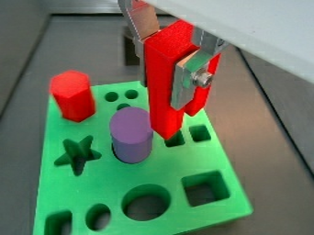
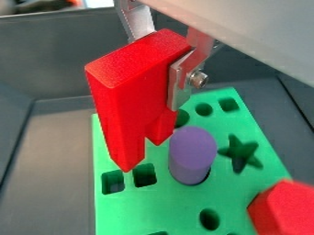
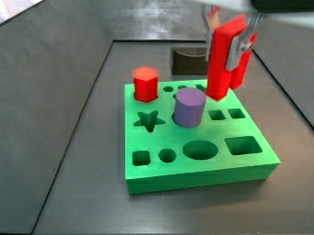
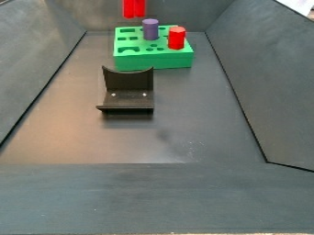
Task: Pick up the double-square object. Move up. Rotate the double-square object. Place the double-square object on the fixture. Regrasp the double-square object. Move to above the board. Insert the double-square object.
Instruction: Insert the double-square object.
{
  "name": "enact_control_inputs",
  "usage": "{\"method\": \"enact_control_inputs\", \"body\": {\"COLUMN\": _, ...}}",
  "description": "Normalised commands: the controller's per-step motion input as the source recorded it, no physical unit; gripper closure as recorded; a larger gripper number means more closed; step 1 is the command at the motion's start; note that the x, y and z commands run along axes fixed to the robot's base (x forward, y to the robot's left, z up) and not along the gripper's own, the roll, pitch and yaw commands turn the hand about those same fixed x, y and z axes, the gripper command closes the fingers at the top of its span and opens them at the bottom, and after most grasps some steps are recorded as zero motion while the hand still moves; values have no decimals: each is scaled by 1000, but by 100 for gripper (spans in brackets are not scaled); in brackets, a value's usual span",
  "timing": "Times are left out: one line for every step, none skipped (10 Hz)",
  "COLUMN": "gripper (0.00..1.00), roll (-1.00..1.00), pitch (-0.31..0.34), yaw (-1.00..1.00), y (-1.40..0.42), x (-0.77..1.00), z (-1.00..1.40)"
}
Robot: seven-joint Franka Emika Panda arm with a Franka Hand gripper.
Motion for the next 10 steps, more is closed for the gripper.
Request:
{"method": "enact_control_inputs", "body": {"gripper": 100, "roll": 66, "pitch": 0, "yaw": -1000, "y": 6, "x": 0, "z": -357}}
{"method": "enact_control_inputs", "body": {"gripper": 100, "roll": 74, "pitch": 0, "yaw": -963, "y": 40, "x": 37, "z": -334}}
{"method": "enact_control_inputs", "body": {"gripper": 100, "roll": 77, "pitch": 0, "yaw": -826, "y": 154, "x": 243, "z": -237}}
{"method": "enact_control_inputs", "body": {"gripper": 100, "roll": 36, "pitch": 0, "yaw": -760, "y": 220, "x": 371, "z": -129}}
{"method": "enact_control_inputs", "body": {"gripper": 100, "roll": 0, "pitch": 0, "yaw": -720, "y": 257, "x": 454, "z": -60}}
{"method": "enact_control_inputs", "body": {"gripper": 100, "roll": 0, "pitch": 26, "yaw": -391, "y": 74, "x": 571, "z": 0}}
{"method": "enact_control_inputs", "body": {"gripper": 100, "roll": 0, "pitch": 0, "yaw": 0, "y": 0, "x": 34, "z": -106}}
{"method": "enact_control_inputs", "body": {"gripper": 100, "roll": 36, "pitch": 0, "yaw": -114, "y": -40, "x": 434, "z": -417}}
{"method": "enact_control_inputs", "body": {"gripper": 100, "roll": 163, "pitch": 0, "yaw": -209, "y": 0, "x": 377, "z": -531}}
{"method": "enact_control_inputs", "body": {"gripper": 100, "roll": 249, "pitch": 20, "yaw": -263, "y": 3, "x": 180, "z": -600}}
